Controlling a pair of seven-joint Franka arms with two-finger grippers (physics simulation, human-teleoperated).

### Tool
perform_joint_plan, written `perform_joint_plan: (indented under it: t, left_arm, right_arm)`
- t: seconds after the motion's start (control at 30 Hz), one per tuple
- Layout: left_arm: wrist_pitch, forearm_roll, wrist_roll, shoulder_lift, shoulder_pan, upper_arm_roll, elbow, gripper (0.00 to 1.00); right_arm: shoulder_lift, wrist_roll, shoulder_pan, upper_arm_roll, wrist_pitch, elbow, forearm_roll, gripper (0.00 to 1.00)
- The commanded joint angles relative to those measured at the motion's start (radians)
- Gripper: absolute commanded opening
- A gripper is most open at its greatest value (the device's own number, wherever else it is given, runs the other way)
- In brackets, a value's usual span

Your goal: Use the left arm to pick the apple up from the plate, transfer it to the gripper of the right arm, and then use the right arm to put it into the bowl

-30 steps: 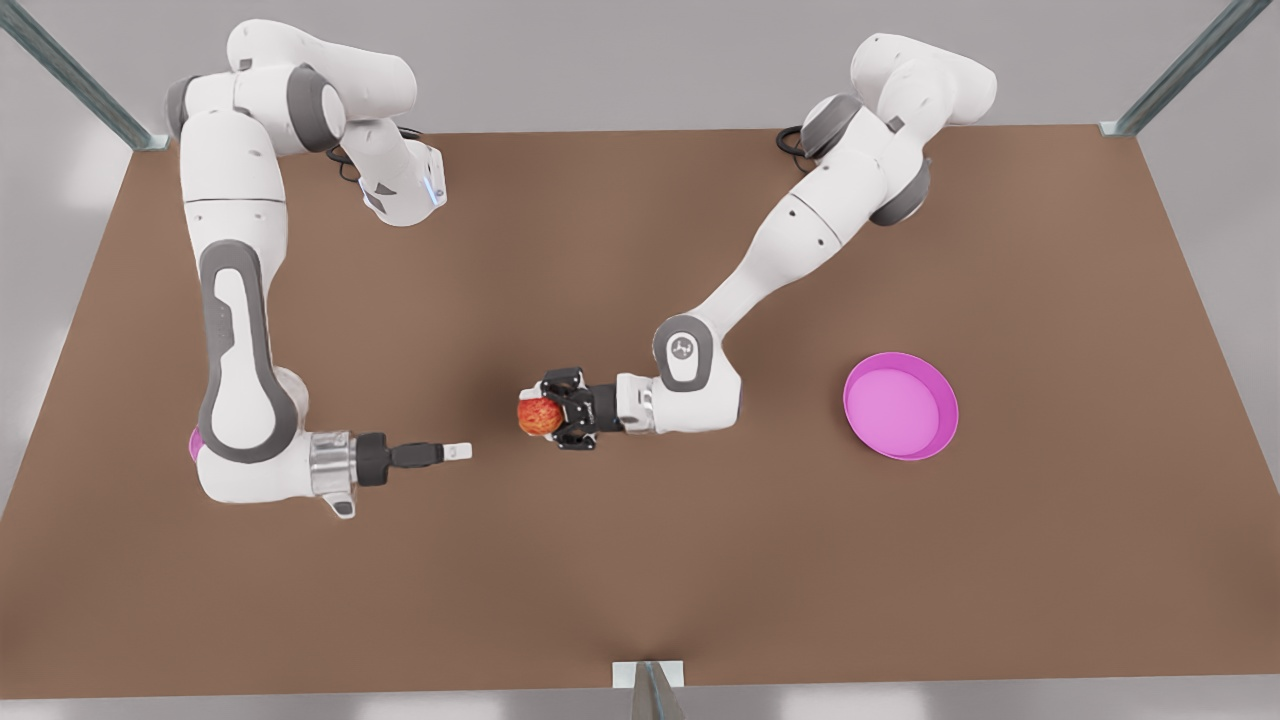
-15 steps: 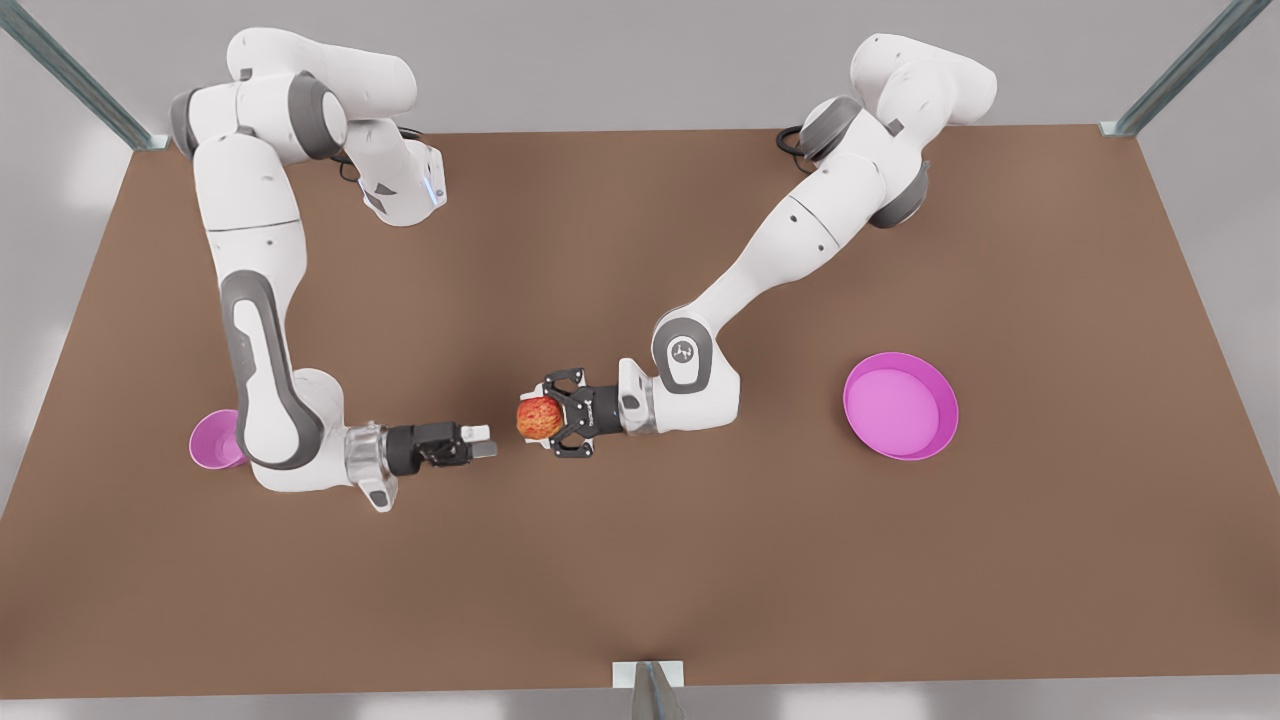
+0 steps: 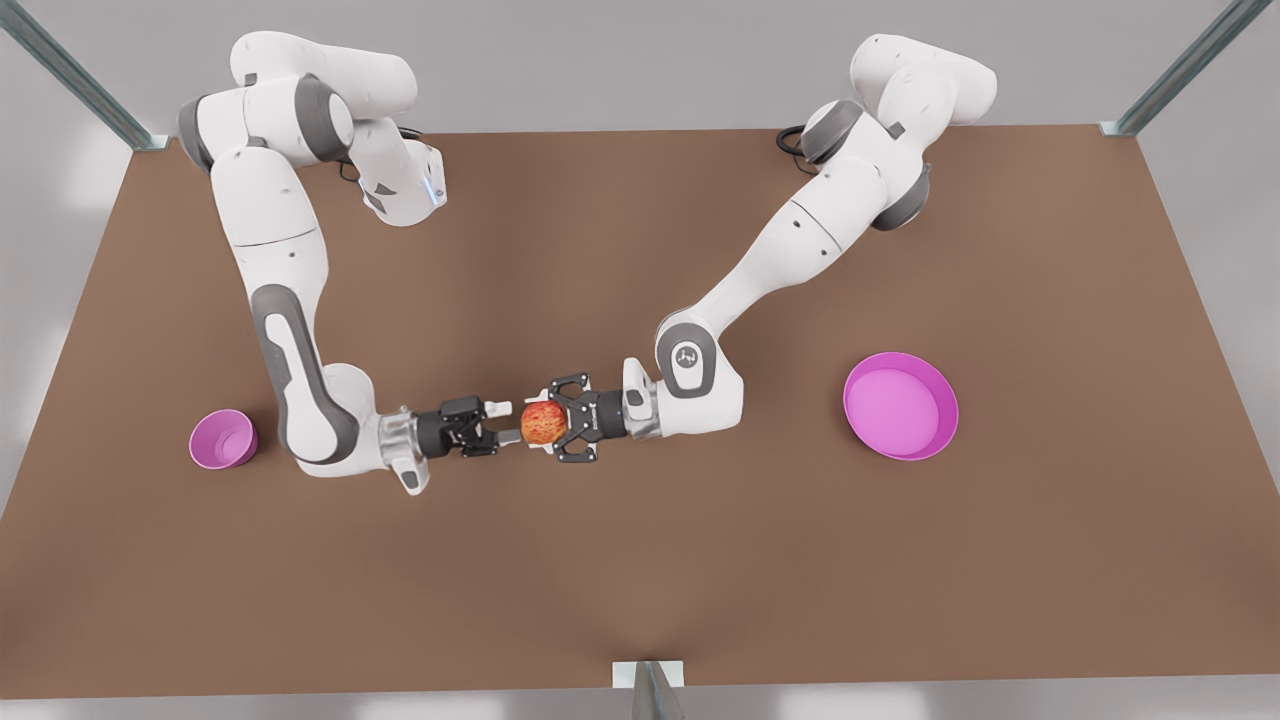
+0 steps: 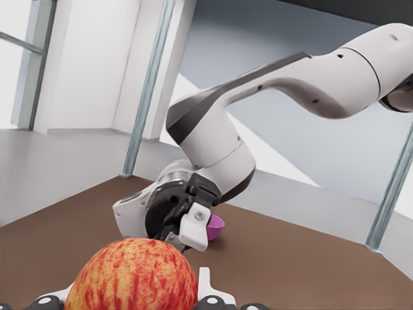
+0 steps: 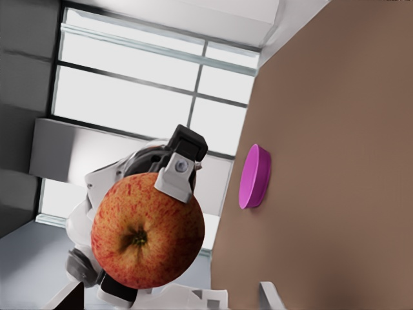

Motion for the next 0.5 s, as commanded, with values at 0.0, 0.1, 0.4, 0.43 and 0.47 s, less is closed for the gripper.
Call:
perform_joint_plan:
  t: [0.0,0.1,0.4,0.43,0.47]
  left_arm:
    - [-0.004,0.001,0.157,-0.002,0.0,-0.001,0.0,0.74]
    - [-0.004,0.001,0.157,-0.002,0.0,-0.003,0.0,0.74]
    - [-0.002,0.001,0.157,0.0,0.0,-0.006,0.0,0.74]
    - [-0.002,0.001,0.158,0.0,0.0,-0.006,0.0,0.74]
    - [-0.002,0.001,0.157,0.0,0.0,-0.006,0.0,0.74]
  right_arm:
    - [0.0,-0.281,0.002,0.003,0.002,0.002,0.004,1.0]
    - [0.004,-0.285,0.005,0.015,0.011,0.011,0.041,1.0]
    - [-0.029,-0.106,-0.004,0.029,0.039,-0.026,0.076,1.0]
    - [-0.057,-0.06,-0.006,0.029,0.039,-0.063,0.084,1.0]
    - [-0.065,-0.02,-0.006,0.029,0.039,-0.067,0.084,1.0]
